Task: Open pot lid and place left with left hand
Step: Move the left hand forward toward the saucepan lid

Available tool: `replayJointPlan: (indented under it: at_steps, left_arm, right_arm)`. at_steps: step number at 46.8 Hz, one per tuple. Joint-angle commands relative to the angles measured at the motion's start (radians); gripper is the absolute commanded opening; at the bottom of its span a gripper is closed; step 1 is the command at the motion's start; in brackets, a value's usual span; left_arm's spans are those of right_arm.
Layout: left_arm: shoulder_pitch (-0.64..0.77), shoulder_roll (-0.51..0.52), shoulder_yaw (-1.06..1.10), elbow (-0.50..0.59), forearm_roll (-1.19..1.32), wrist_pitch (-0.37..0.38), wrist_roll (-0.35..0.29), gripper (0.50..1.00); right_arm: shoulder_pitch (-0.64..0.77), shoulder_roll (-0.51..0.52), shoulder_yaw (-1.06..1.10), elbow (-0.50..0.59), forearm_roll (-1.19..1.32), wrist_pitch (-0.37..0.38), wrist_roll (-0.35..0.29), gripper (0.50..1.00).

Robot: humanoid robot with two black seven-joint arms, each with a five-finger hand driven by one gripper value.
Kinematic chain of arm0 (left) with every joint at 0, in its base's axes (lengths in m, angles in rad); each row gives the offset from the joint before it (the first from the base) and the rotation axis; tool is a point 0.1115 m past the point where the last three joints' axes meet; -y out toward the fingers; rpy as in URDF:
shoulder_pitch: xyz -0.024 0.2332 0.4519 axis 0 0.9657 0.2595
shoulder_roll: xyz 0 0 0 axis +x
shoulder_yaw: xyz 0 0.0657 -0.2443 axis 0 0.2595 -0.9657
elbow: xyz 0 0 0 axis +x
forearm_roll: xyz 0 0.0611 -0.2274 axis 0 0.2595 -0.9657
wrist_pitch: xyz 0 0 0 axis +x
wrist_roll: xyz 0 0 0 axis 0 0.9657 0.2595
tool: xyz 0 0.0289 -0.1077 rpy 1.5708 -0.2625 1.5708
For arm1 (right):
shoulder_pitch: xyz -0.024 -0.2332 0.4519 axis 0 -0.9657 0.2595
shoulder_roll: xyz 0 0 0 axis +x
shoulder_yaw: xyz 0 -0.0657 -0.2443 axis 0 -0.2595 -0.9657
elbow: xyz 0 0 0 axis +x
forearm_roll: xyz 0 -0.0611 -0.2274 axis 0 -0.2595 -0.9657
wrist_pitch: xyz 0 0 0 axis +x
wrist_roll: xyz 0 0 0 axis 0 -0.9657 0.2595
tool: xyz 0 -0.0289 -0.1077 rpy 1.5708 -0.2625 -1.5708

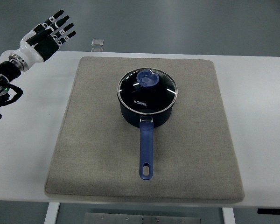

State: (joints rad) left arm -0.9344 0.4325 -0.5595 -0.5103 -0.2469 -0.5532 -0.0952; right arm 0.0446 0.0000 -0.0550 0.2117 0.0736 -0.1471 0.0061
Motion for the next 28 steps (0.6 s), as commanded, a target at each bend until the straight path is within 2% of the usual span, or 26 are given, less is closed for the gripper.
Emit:
replayJointPlan:
  at_steps: [1, 28]
  left_arm:
    - [0.002, -0.001, 0.0, -0.01, 0.0, 0.001, 0.0, 0.992]
    - [-0.015, 0.003, 0.018, -0.007, 0.02, -0.002, 0.0, 0.99]
  right_arm:
    - [0.0, 0.0, 0.0, 0.0, 0.0, 0.0, 0.0, 0.915]
    - [0.0, 0.0, 0.0, 0.0, 0.0, 0.0, 0.0, 0.915]
